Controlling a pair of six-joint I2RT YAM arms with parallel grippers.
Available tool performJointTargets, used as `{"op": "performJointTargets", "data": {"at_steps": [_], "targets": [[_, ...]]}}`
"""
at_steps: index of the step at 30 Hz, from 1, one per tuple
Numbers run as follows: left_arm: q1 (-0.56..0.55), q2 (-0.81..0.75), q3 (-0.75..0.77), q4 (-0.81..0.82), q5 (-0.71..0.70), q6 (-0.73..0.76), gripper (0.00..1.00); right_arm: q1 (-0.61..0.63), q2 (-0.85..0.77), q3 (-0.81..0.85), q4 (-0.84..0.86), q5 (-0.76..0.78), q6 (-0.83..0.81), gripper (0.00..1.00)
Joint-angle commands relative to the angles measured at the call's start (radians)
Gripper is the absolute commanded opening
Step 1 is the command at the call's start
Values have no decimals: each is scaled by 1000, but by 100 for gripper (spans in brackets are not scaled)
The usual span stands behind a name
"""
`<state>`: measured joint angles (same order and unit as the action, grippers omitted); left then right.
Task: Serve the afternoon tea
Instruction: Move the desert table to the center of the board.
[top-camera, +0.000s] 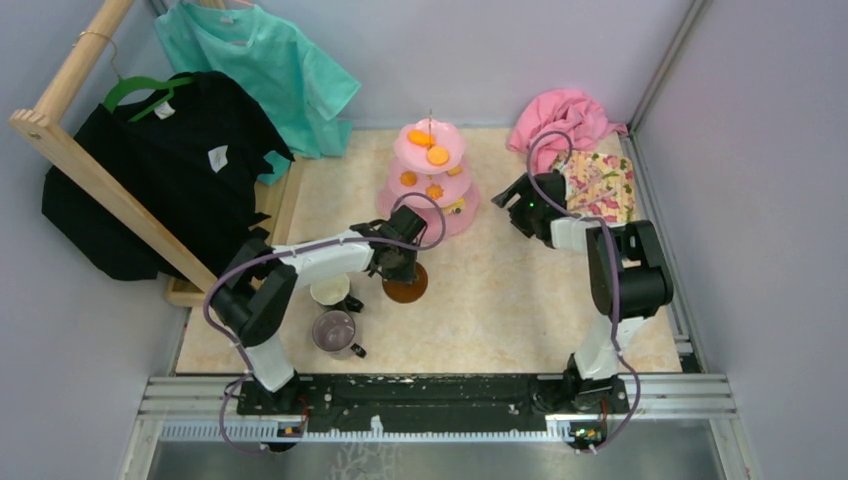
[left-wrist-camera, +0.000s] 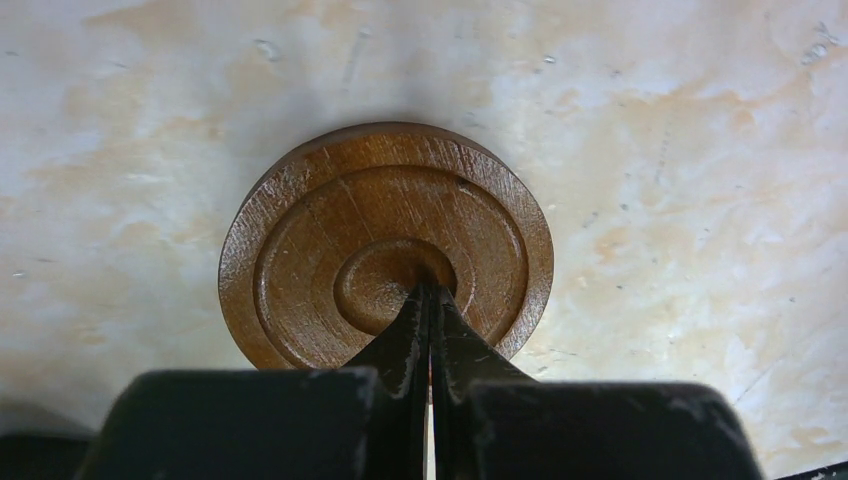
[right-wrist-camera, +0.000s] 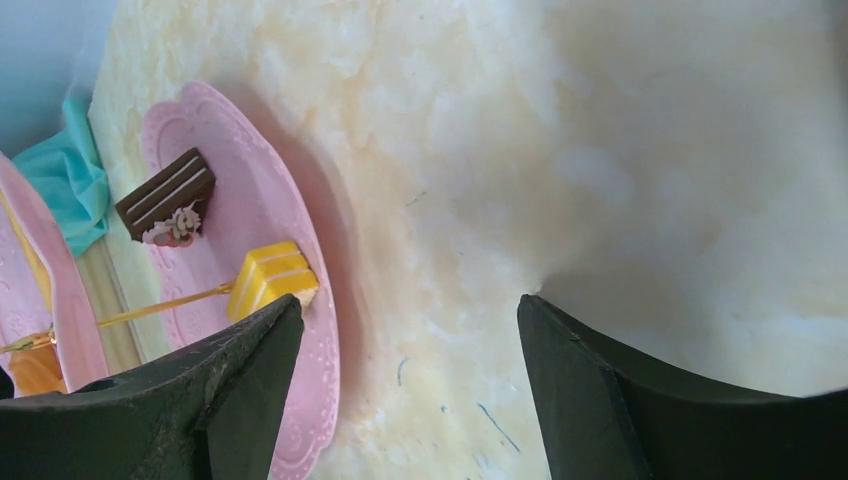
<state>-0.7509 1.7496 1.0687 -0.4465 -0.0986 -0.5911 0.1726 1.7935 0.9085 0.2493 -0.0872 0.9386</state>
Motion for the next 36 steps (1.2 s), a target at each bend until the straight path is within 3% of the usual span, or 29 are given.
{"op": "performJointTargets", "data": {"at_steps": [1,10,22,29,36], "targets": [[-50,60,57,-33,31,-30,0,-14,-118,-17,-43,48,-64,79],[-97,232,261,24,80,-8,0,-15,-307,-20,-194,173,-216,77],[-133,482,582,29,129,8,0,-15,-419,17,-399,363,-303,78],[-164,515,630,34,163,5,0,-15,-469,8,-431,398,-308,78],[-206,477,577,42,184,-8,0,-16,-487,21,-462,431,-311,79]]}}
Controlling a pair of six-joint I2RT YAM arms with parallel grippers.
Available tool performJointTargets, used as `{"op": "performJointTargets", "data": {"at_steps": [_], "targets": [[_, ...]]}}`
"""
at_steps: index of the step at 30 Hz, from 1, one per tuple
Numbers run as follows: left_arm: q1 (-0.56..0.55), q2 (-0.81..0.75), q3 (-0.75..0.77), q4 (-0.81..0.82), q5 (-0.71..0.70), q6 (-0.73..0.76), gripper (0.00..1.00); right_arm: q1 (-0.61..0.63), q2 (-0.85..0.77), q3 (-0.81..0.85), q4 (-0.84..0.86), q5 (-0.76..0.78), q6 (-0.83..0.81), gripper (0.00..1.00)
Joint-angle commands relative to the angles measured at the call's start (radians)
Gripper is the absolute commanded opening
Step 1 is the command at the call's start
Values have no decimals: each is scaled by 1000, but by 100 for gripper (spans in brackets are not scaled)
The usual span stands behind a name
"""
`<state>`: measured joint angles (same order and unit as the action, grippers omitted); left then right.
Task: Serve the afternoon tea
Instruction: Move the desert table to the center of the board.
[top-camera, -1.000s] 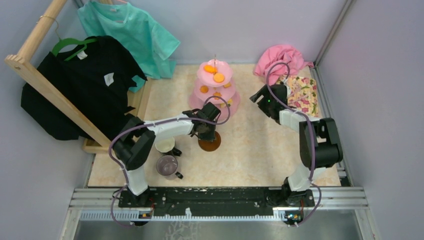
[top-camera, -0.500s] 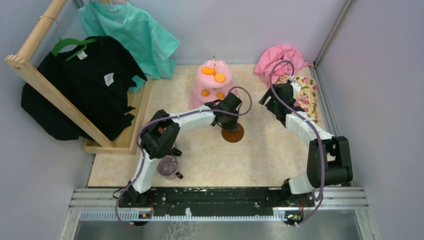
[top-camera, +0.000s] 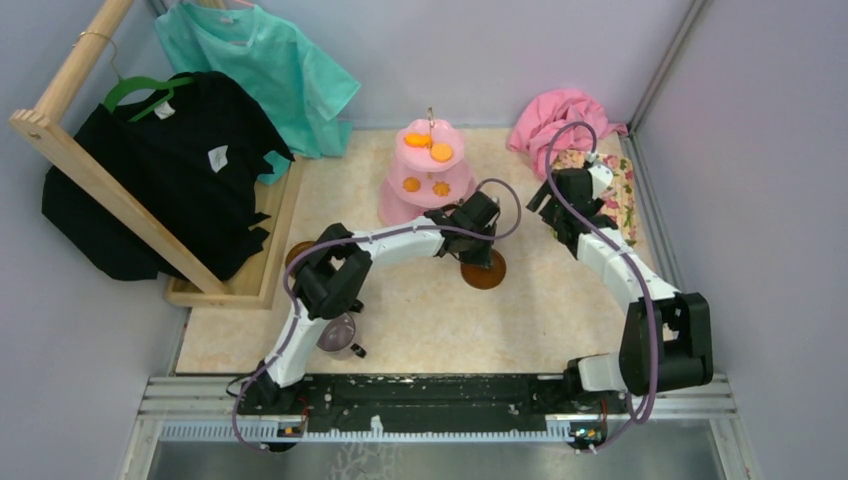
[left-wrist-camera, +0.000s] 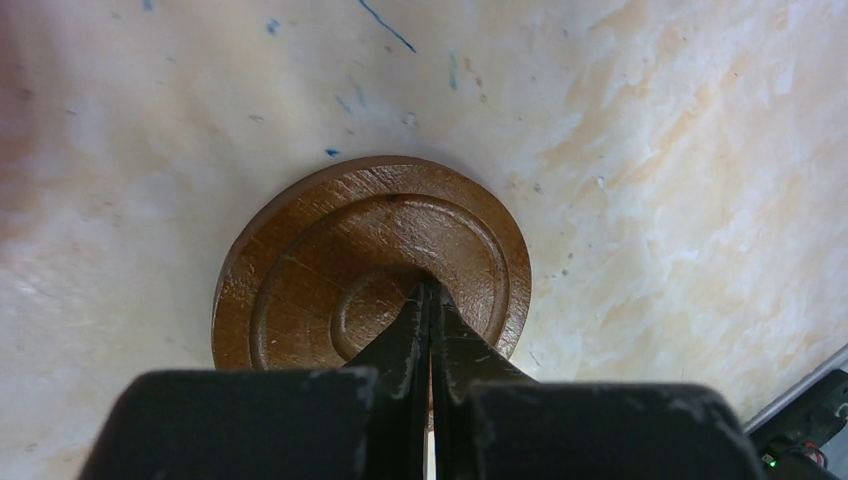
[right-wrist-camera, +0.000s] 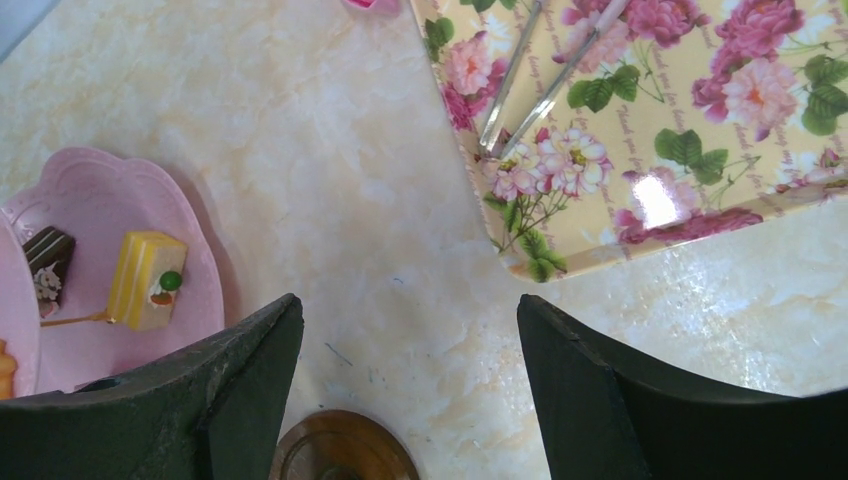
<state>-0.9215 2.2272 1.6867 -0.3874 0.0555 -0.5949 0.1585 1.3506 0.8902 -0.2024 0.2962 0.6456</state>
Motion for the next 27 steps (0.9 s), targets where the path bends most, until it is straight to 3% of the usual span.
{"op": "performJointTargets", "data": {"at_steps": [1,7,15,22,27], "targets": [[-42,-5,-51,-12,30,-6,0,-2,-47,40,-13,48,-18,79],[-50,-17,-59,7,55,-2,1,-4,-62,43,-22,46,-18,79],[-46,-60,18,-22,-58,48,31,-4,-87,51,-19,30,-35,79],[-32,-123,138,-89,-172,58,44,-4,-119,72,-29,19,-52,79],[-9,-283,131,-127,-369,43,53,-4,-138,81,-33,3,-64,79]]}}
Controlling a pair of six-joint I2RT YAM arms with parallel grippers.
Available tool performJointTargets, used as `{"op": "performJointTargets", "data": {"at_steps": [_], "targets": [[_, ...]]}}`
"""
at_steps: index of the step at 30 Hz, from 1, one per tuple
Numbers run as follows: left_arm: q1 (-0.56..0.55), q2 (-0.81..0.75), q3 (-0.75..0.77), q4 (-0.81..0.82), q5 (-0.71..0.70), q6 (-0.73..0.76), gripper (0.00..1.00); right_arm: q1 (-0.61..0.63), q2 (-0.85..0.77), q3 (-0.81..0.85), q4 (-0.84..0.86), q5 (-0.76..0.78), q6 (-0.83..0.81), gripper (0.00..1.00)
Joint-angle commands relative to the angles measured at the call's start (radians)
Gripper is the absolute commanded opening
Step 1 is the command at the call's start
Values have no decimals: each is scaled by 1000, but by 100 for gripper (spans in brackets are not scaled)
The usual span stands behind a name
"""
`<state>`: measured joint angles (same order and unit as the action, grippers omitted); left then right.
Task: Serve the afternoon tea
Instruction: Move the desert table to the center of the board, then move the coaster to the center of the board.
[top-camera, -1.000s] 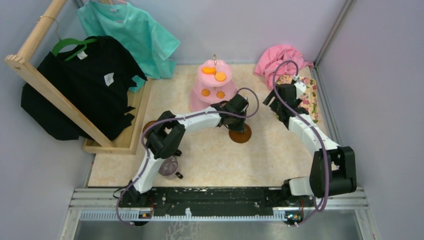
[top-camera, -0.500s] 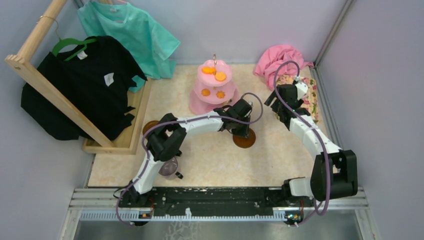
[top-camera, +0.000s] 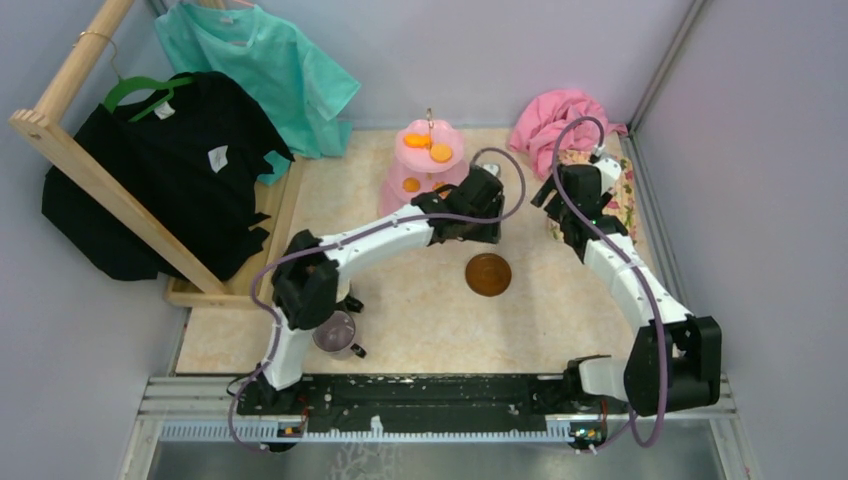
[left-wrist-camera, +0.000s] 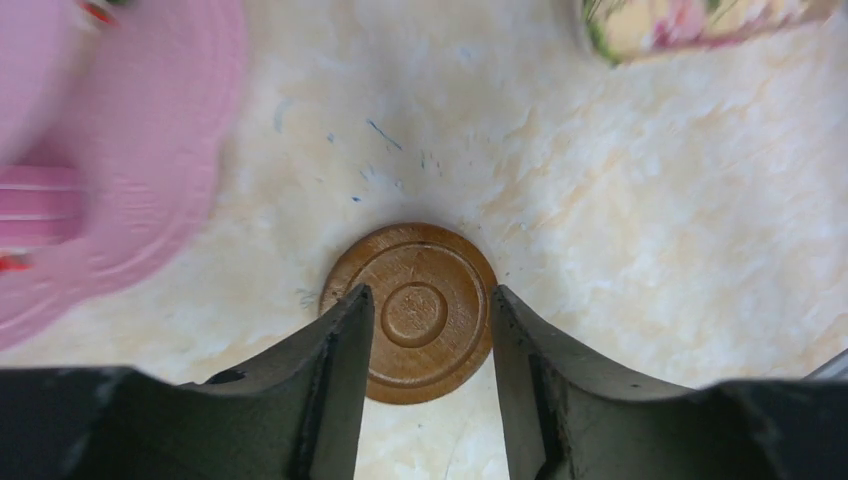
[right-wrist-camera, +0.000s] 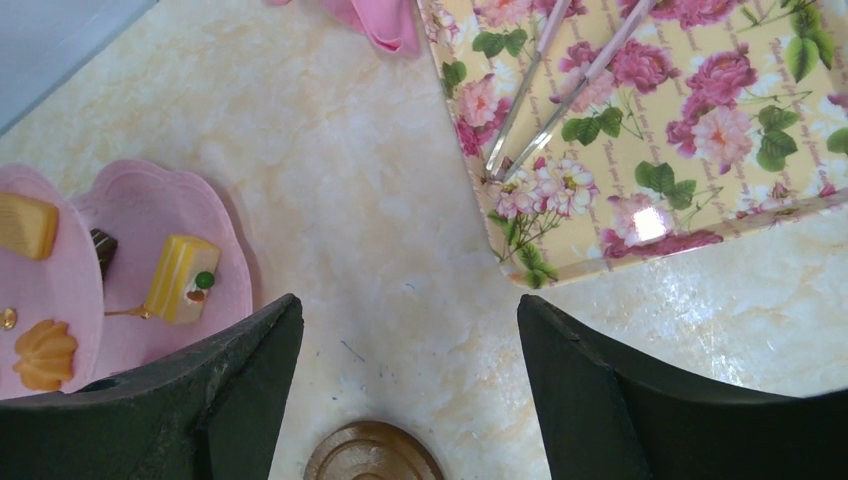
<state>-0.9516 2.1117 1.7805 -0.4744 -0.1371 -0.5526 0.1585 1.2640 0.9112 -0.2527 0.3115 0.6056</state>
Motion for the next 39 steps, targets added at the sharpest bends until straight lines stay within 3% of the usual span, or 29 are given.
{"op": "performJointTargets", "data": {"at_steps": [1,6,11,15,16,17,18,26,30,35,39], "targets": [[33,-200,29,-59,-214,-5,54,-4,-53,63,15,-16,-26,79],[157,-397,-112,-137,-339,-64,54,-4,-60,74,12,-38,-32,79],[364,-606,-357,-133,-338,-77,57,-2,-45,82,18,-66,-41,78],[519,-688,-483,-134,-311,-61,60,8,-21,94,21,-80,-41,78],[560,-702,-517,-131,-301,-60,85,14,-17,97,22,-79,-42,78],[586,-709,-540,-129,-286,-58,97,26,-12,97,21,-76,-43,78],[607,-714,-560,-130,-275,-62,99,36,-9,99,22,-70,-44,78],[721,-738,-736,-86,-187,-96,89,98,17,95,16,-37,-48,78],[766,-733,-814,-51,-141,-111,79,108,28,95,16,-32,-49,77],[804,-715,-881,-31,-107,-130,58,121,49,103,12,-28,-54,77],[828,-707,-926,-9,-93,-139,55,131,67,115,12,-31,-57,77]]}}
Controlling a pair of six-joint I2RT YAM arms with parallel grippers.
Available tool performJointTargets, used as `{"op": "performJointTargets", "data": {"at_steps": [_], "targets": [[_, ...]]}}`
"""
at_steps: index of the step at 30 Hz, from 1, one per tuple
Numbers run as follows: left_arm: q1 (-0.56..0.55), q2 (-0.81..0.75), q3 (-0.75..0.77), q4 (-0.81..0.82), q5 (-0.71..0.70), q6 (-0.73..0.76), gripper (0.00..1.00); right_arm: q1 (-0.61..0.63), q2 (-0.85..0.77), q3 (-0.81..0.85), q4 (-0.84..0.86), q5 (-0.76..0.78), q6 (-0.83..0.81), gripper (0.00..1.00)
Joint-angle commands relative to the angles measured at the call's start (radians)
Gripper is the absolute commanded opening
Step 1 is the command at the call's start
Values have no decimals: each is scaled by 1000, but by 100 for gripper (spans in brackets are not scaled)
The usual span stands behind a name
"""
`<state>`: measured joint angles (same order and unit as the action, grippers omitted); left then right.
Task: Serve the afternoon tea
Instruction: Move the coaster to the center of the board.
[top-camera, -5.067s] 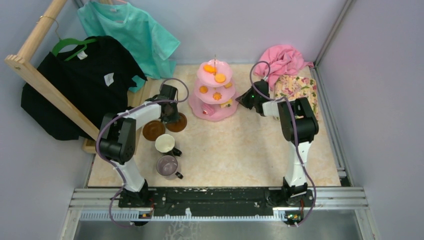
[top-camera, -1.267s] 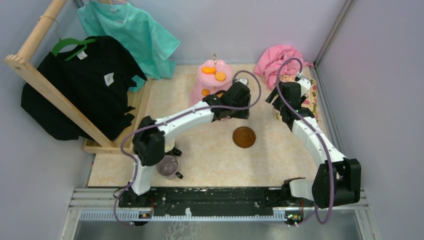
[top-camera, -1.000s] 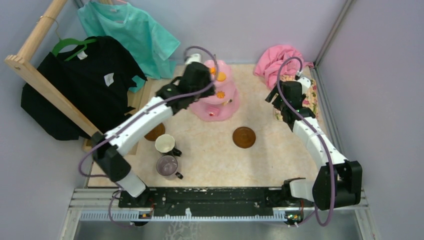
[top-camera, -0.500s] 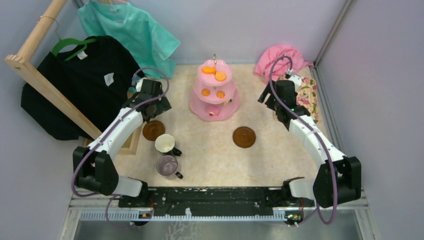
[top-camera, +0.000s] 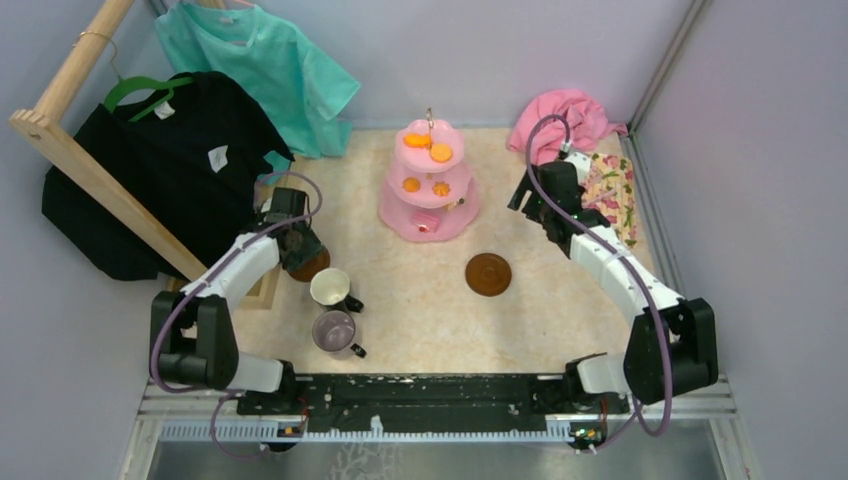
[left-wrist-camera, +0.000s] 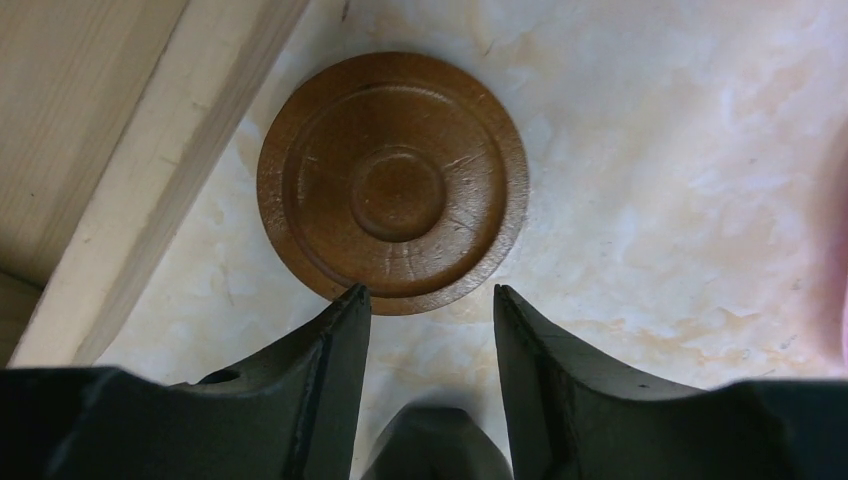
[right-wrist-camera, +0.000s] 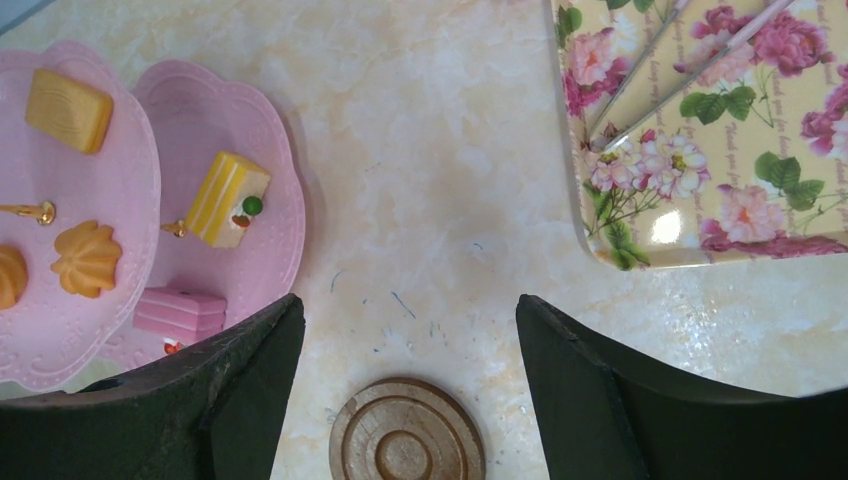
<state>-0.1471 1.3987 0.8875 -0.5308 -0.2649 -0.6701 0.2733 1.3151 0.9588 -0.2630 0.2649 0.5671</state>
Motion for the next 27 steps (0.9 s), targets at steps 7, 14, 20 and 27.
{"op": "performJointTargets", "data": {"at_steps": [7,14,20,27], "targets": [[62,51,-58,95,52,-16,54,34,55,96,19,14,-22,77],[82,130,-29,123,61,-14,54,44,77,110,18,14,-27,77],[95,188,12,129,74,-8,54,45,93,113,23,14,-26,77],[99,222,36,124,83,1,49,46,115,126,27,11,-29,77]]}}
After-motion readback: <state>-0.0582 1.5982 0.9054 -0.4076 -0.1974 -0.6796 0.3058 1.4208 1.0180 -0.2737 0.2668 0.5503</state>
